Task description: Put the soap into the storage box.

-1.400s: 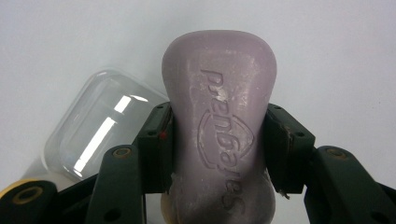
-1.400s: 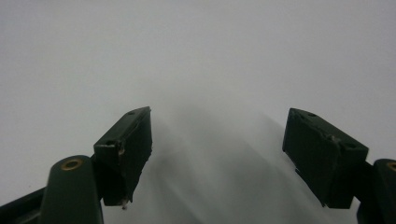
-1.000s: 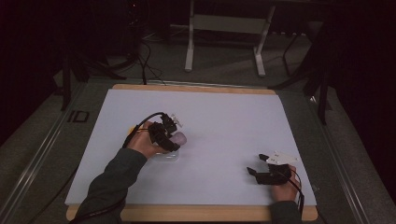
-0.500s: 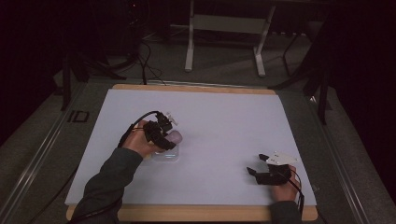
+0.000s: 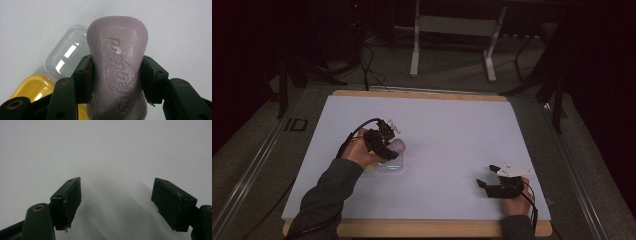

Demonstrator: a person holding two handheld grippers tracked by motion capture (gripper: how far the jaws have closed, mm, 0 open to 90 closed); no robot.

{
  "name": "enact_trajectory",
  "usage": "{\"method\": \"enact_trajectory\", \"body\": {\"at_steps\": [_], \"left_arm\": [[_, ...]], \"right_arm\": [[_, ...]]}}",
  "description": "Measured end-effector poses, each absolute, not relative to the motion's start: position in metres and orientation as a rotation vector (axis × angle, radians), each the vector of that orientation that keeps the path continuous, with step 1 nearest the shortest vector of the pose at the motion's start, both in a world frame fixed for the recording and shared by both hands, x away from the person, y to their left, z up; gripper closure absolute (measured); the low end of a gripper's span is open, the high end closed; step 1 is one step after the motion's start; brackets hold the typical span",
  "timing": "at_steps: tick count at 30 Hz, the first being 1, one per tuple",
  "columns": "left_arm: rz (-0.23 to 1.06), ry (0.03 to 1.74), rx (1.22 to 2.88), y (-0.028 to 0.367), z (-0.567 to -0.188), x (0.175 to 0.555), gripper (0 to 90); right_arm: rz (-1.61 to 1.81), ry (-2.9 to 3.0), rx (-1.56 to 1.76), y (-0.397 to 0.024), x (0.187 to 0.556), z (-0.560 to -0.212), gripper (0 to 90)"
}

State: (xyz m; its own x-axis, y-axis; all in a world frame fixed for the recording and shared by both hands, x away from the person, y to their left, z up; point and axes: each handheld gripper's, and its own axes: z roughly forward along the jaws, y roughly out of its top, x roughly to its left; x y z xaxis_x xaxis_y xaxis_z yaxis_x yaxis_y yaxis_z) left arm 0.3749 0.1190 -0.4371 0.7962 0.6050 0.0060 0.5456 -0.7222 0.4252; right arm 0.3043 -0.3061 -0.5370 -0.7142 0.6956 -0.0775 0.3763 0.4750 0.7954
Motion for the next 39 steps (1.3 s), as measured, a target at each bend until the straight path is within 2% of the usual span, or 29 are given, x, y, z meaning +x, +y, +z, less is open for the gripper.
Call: {"method": "enact_trajectory", "body": {"at_steps": [39], "left_arm": [[0.207, 0.956, 2.563, 0.149, -0.440, 0.374, 49.7]], "right_arm": [[1.113, 2.338, 0.891, -0.306, 0.304, -0.537, 23.7]]}}
